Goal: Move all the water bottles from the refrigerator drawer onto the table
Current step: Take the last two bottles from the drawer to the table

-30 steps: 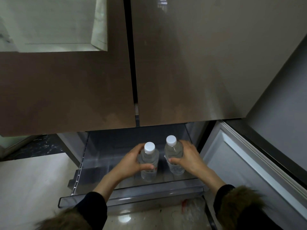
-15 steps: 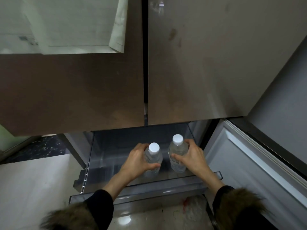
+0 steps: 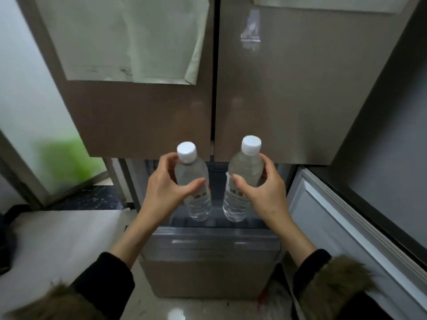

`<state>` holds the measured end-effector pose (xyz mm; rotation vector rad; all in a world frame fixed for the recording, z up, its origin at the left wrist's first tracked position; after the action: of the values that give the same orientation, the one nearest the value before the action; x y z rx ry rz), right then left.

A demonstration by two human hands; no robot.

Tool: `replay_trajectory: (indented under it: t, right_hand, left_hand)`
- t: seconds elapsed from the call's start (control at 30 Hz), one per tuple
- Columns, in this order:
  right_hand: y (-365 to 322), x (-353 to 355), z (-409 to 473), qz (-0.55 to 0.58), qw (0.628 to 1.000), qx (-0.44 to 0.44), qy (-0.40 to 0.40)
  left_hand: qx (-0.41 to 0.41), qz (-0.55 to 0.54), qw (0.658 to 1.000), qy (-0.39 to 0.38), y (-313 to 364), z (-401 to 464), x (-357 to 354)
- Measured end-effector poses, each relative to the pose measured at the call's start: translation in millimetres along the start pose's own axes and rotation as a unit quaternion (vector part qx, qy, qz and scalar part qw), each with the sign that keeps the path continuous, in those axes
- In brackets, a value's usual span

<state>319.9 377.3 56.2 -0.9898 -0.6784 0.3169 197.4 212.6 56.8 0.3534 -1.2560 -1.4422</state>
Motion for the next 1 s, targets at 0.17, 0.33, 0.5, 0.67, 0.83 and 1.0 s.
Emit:
replay_trajectory:
  t: [0.17, 0.33, 0.5, 0.67, 0.83, 1.0]
  right_hand:
    - [-58.5, -18.3, -19.6, 0.099, 0.992, 0.047, -0.058]
    - [-95.2, -68.1, -65.3, 0.134, 0.970, 0.087, -0.184]
    - [-140.3, -136.7, -121.2, 0.164, 0.934, 0.124, -0.293]
    - [-201.0, -215.5, -193.9, 0.181, 0.892, 0.170, -0.378]
    - [-270.4, -301.0, -278.9, 0.211, 0.851, 0.189, -0.443]
    - [-335.8, -377.4, -368.3, 0.230, 0.810, 0.222, -0.492]
  left_hand:
    - [0.042, -0.052, 0.989, 0.129, 23.2, -42.3, 54.7]
    - [0.073, -0.001, 0.974, 0.213, 16.3, -106.9, 120.0]
    - [0.122, 0.065, 0.945, 0.297, -2.6, -185.1, 200.8]
    - [0.171, 0.102, 0.907, 0.370, -20.8, -271.7, 291.7]
    - [0.214, 0.154, 0.871, 0.414, -34.0, -367.7, 394.1]
    - [0.256, 0.198, 0.828, 0.457, -49.7, -458.8, 488.0]
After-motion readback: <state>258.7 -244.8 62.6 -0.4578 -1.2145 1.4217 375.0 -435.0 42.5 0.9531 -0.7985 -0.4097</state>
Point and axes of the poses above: each hand's wrist, its own z-axis towards the middle knuckle, its own x-axis out of the back of the hand, y = z × x, the point moved 1 cm from there along z, towards the middle knuckle
